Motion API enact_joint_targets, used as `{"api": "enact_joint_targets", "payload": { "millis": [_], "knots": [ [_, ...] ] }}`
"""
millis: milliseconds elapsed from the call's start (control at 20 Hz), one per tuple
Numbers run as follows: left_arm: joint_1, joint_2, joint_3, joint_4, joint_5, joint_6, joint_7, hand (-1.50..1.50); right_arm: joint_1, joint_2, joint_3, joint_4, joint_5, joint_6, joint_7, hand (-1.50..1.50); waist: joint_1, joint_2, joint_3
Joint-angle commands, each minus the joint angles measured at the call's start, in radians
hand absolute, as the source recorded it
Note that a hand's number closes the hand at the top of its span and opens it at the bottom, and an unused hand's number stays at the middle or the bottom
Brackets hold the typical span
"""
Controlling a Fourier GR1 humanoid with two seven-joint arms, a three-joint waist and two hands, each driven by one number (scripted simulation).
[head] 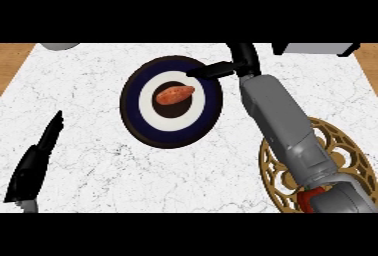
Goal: Pick the sweet potato from the placemat and place it in the plate
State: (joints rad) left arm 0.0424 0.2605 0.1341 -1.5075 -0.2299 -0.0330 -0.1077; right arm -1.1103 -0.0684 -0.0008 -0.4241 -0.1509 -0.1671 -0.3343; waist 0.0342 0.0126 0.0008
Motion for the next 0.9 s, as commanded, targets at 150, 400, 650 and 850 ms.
{"api": "enact_joint_targets", "payload": {
  "millis": [150, 400, 650, 850],
  "knots": [
    [-0.011, -0.001, 0.001, 0.025, -0.009, 0.001, -0.038, 0.00, 0.088, -0.143, -0.134, 0.101, -0.097, 0.228, -0.206, -1.50, 0.012, 0.011, 0.001],
    [-0.006, -0.018, -0.003, 0.018, -0.005, 0.004, -0.041, 0.00, 0.110, -0.230, -0.143, 0.173, -0.068, 0.320, -0.342, -1.50, 0.023, 0.013, 0.001],
    [0.001, -0.027, -0.033, -0.007, -0.027, -0.002, -0.004, 0.00, 0.117, -0.285, -0.138, 0.235, -0.039, 0.386, -0.396, -1.50, 0.026, 0.013, 0.002],
    [-0.013, -0.021, -0.022, 0.014, -0.026, 0.001, -0.046, 0.00, 0.101, -0.336, -0.150, 0.270, -0.037, 0.419, -0.401, -1.50, 0.042, 0.021, 0.003]
  ]
}}
